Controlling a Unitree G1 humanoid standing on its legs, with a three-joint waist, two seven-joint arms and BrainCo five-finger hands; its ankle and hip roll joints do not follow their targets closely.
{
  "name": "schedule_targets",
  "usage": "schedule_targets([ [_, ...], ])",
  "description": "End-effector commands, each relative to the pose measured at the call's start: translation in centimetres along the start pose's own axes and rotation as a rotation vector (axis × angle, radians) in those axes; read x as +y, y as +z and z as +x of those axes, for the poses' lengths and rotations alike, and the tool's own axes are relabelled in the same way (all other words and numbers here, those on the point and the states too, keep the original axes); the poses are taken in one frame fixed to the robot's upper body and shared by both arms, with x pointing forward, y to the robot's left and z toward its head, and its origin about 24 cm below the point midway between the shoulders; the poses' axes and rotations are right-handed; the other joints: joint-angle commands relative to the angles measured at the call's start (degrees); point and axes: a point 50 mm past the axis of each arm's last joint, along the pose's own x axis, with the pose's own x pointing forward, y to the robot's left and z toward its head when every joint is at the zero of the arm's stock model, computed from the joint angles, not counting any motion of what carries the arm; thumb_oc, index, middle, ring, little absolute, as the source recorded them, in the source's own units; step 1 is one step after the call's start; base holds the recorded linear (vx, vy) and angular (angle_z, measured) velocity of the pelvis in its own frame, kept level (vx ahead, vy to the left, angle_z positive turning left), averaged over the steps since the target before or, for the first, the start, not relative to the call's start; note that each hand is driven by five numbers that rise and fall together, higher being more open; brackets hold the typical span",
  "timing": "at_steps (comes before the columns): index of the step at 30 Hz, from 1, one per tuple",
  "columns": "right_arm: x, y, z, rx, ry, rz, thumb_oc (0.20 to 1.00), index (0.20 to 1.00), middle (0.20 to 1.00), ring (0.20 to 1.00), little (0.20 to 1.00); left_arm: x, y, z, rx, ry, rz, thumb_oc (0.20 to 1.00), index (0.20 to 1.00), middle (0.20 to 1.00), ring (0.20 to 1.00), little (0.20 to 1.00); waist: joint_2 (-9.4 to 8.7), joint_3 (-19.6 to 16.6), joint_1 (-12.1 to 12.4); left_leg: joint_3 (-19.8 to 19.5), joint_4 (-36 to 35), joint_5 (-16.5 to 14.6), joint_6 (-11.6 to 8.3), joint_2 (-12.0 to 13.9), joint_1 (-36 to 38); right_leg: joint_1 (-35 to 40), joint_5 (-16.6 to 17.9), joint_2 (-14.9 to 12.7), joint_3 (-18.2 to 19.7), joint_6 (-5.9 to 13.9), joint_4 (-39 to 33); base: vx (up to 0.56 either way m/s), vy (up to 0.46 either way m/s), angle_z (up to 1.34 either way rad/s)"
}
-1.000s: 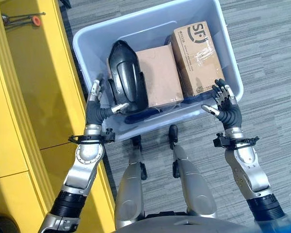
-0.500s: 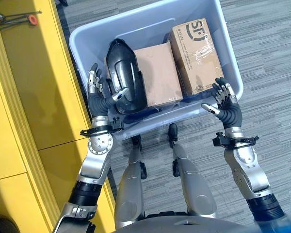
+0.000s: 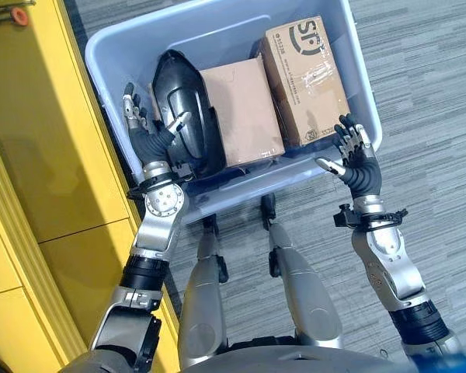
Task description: Move parts from the plastic box to the shelf.
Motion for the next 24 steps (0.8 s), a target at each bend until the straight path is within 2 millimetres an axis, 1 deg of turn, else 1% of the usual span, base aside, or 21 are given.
schedule_targets([
  [1,0.1,1.4,0.2,-0.097,0.010,0.026,1.000,1.000,1.000,1.000,1.000,1.4,1.6,2.2,-0.134,0.045,0.110,1.000,1.000,1.000,1.000,1.000,-2.21,-1.57,-0.54,-6.13,0.31,-3.83,-2.39,0.72,2.27,1.03,-3.72,-3.54,-2.53,5.96,0.28,0.00,0.010,-0.05],
  [5,0.2,1.7,0.3,-0.108,0.021,0.030,1.000,1.000,1.000,1.000,1.000,1.4,2.0,3.0,-0.152,0.063,0.118,1.000,1.000,1.000,1.000,1.000,-2.58,-1.05,-0.88,-6.10,0.31,-3.69,-2.32,0.78,1.42,0.17,-3.55,-3.51,-2.53,5.88,0.28,0.00,0.005,-0.06],
  [8,0.2,1.7,0.4,-0.109,0.024,0.032,1.000,1.000,1.000,1.000,1.000,1.5,2.0,3.5,-0.153,0.068,0.149,1.000,1.000,1.000,1.000,1.000,-2.92,-0.67,-1.17,-6.14,0.31,-3.52,-2.26,0.82,0.64,-0.73,-3.40,-3.45,-2.62,5.86,0.38,0.00,0.000,0.00],
  [10,0.3,1.7,0.5,-0.111,0.027,0.032,1.000,1.000,1.000,1.000,1.000,1.6,1.8,4.0,-0.148,0.077,0.175,1.000,1.000,1.000,1.000,1.000,-3.25,-0.42,-1.36,-6.07,0.31,-3.42,-2.20,0.89,0.00,-1.32,-3.32,-3.47,-2.73,5.87,0.52,0.00,0.000,0.00],
  [12,0.5,1.7,0.6,-0.108,0.036,0.042,1.000,1.000,1.000,1.000,1.000,2.1,0.8,5.1,-0.090,0.103,0.209,1.000,1.000,1.000,1.000,1.000,-3.92,0.13,-1.84,-6.07,0.43,-3.11,-2.11,0.93,-0.91,-2.32,-3.21,-3.32,-2.66,5.79,0.89,0.00,0.000,0.00],
  [13,0.5,1.7,0.6,-0.108,0.036,0.042,1.000,1.000,1.000,1.000,1.000,2.1,0.8,5.1,-0.091,0.103,0.208,1.000,1.000,1.000,1.000,1.000,-3.93,0.14,-1.84,-6.08,0.44,-3.10,-2.11,0.92,-0.94,-2.35,-3.21,-3.33,-2.67,5.79,0.89,0.00,0.000,0.00],
  [15,0.6,1.6,0.6,-0.105,0.043,0.053,1.000,1.000,1.000,1.000,1.000,2.3,0.6,5.9,-0.071,0.119,0.229,1.000,1.000,1.000,1.000,1.000,-4.20,0.46,-2.12,-6.09,0.75,-3.03,-2.06,0.90,-1.53,-3.10,-3.32,-3.34,-2.65,5.78,1.54,0.00,0.000,0.00],
  [16,0.6,1.6,0.6,-0.106,0.048,0.054,1.000,1.000,1.000,1.000,1.000,2.6,0.6,6.3,-0.066,0.131,0.246,1.000,1.000,1.000,1.000,1.000,-4.41,0.65,-2.24,-6.12,0.94,-3.03,-2.01,0.87,-1.92,-3.49,-3.39,-3.35,-2.65,5.78,1.83,0.00,0.000,0.00],
  [18,0.7,1.7,0.5,-0.109,0.058,0.059,1.000,1.000,1.000,1.000,1.000,3.9,0.4,7.0,-0.048,0.183,0.273,1.000,1.000,1.000,1.000,1.000,-5.00,1.09,-2.44,-6.47,1.97,-3.24,-1.88,0.79,-3.42,-4.78,-3.51,-3.41,-2.67,5.72,2.67,0.00,0.000,0.00],
  [19,0.7,1.7,0.5,-0.109,0.058,0.059,1.000,1.000,1.000,1.000,1.000,3.9,0.4,7.0,-0.048,0.183,0.273,1.000,1.000,1.000,1.000,1.000,-5.00,1.03,-2.48,-6.49,2.04,-3.26,-1.88,0.78,-3.52,-4.86,-3.52,-3.43,-2.69,5.72,2.69,0.00,0.000,0.00],
  [22,0.6,1.8,0.4,-0.113,0.060,0.062,1.000,1.000,1.000,1.000,1.000,5.6,0.2,7.0,-0.037,0.248,0.278,1.000,1.000,1.000,1.000,1.000,-5.25,1.21,-2.31,-7.18,2.81,-3.55,-1.76,0.63,-4.97,-5.57,-3.85,-3.58,-2.95,5.68,3.10,0.00,0.000,0.00],
  [24,0.6,1.9,0.5,-0.117,0.062,0.064,1.000,1.000,1.000,1.000,1.000,6.0,0.4,6.9,-0.047,0.266,0.265,1.000,1.000,1.000,1.000,1.000,-5.30,1.31,-2.12,-7.35,2.76,-3.63,-1.77,0.57,-5.08,-5.76,-3.93,-3.56,-3.11,5.69,3.14,0.00,0.000,0.00],
])
